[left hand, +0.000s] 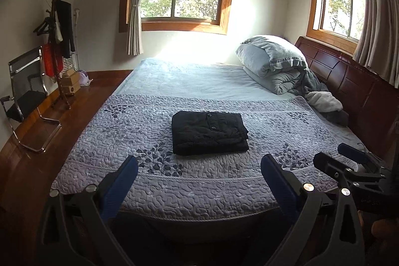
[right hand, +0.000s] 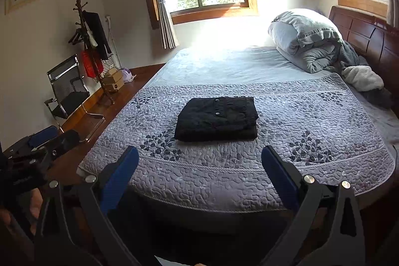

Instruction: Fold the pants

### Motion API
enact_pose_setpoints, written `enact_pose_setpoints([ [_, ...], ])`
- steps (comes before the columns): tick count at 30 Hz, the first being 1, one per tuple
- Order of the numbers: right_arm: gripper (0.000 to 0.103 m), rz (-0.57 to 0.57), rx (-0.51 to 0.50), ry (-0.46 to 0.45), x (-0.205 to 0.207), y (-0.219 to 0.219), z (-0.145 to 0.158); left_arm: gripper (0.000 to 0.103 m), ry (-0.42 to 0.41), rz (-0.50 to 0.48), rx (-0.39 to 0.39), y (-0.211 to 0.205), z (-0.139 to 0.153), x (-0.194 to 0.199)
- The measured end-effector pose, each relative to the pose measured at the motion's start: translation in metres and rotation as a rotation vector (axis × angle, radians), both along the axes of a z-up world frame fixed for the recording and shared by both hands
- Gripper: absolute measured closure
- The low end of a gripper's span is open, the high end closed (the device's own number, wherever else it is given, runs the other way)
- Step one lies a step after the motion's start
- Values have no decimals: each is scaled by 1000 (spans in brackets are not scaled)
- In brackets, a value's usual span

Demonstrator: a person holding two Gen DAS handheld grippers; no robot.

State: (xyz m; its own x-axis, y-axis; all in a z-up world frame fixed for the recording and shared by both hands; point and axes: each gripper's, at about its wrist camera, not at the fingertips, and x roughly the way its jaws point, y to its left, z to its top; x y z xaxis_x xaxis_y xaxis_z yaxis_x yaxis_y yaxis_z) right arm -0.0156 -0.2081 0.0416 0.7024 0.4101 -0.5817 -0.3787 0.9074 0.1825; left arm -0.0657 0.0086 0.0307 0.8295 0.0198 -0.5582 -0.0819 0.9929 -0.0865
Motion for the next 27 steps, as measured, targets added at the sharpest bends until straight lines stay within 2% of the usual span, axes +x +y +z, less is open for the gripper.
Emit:
enact_pose_setpoints([
  [12,4,20,6,4,32,6,-3,4,26,21,7,2,-5,29],
  [27,4,37,8,27,66,20,-13,4,70,28,-29,15,-13,68],
])
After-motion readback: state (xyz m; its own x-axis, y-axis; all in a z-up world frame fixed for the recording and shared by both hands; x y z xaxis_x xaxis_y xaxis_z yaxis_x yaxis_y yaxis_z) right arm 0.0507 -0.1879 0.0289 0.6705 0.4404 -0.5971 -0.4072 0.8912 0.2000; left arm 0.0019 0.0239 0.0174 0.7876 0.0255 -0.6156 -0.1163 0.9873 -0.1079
